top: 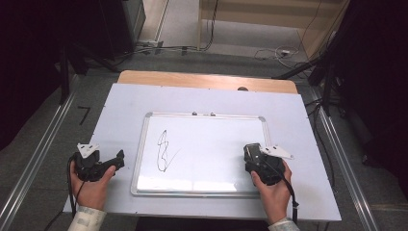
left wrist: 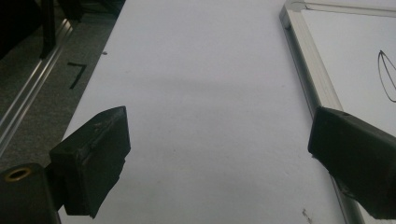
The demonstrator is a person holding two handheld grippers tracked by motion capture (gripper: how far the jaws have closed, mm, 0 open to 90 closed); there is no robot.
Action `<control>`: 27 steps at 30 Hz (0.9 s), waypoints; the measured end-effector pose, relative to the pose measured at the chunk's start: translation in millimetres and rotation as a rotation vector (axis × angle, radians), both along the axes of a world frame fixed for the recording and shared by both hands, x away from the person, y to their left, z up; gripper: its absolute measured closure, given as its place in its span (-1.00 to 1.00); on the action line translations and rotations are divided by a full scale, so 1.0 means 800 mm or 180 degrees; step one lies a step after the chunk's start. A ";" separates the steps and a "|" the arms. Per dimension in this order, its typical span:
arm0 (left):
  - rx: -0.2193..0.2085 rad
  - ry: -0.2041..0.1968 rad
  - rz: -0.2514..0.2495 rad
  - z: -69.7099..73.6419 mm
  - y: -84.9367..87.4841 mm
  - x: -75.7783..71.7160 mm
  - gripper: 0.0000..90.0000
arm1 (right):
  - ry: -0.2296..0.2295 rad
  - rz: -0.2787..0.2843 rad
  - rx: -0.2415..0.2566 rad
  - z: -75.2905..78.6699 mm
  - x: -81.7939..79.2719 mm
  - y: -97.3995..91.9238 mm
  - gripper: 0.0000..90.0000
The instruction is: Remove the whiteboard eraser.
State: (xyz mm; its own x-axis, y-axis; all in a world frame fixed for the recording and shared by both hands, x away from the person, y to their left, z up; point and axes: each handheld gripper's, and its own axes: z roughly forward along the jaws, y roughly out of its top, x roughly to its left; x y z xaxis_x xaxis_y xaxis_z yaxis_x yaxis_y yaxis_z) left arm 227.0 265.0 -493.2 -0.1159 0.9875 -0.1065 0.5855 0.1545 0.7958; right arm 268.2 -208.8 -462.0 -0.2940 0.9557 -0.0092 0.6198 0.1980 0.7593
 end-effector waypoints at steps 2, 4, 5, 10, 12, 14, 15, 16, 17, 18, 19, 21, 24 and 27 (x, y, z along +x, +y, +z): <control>0.0000 -0.0005 0.0007 0.001 0.000 -0.001 -0.86 | 0.0007 0.0039 -0.0014 -0.001 0.002 0.005 -0.14; 0.0009 0.0004 0.0010 0.001 0.000 -0.001 -0.86 | 0.0016 0.0074 -0.0011 -0.001 0.004 0.010 -0.14; 0.0012 0.0011 0.0001 0.000 -0.001 -0.001 -0.86 | 0.0016 0.0093 -0.0015 -0.001 0.005 0.012 -0.14; 0.0015 0.0014 0.0010 -0.001 -0.001 0.000 -0.86 | 0.0006 0.0192 0.0006 0.002 0.008 0.025 -0.14; 0.0015 0.0019 0.0008 -0.001 -0.001 0.000 -0.86 | 0.0001 0.0232 0.0013 0.003 0.010 0.031 -0.14; 0.0017 0.0015 0.0008 -0.001 -0.001 0.000 -0.86 | 0.0000 0.0272 0.0019 0.003 0.013 0.039 -0.14; 0.0014 0.0015 0.0006 0.000 0.000 0.000 -0.86 | -0.0007 0.0289 0.0016 0.003 0.014 0.043 -0.14; 0.0012 0.0011 0.0012 -0.001 0.000 -0.001 -0.86 | -0.0005 0.0316 0.0020 0.003 0.014 0.046 -0.14; 0.0006 0.0010 0.0019 -0.001 0.000 -0.001 -0.86 | -0.0001 0.0336 0.0017 0.003 0.015 0.050 -0.14; 0.0004 0.0011 0.0020 -0.001 0.000 -0.001 -0.86 | -0.0007 0.0360 0.0013 0.003 0.015 0.053 -0.14; 0.0004 0.0010 0.0019 -0.001 0.000 -0.001 -0.86 | -0.0005 0.0377 0.0014 0.003 0.015 0.056 -0.14; 0.0009 0.0009 0.0011 0.000 0.000 -0.001 -0.86 | -0.0002 0.0410 0.0009 0.004 0.016 0.061 -0.14; 0.0014 0.0011 0.0005 0.000 -0.001 -0.001 -0.86 | -0.0001 0.0437 0.0018 0.004 0.017 0.067 -0.14; 0.0014 0.0006 0.0004 0.000 -0.001 -0.001 -0.86 | -0.0001 0.0486 0.0033 0.005 0.018 0.074 -0.14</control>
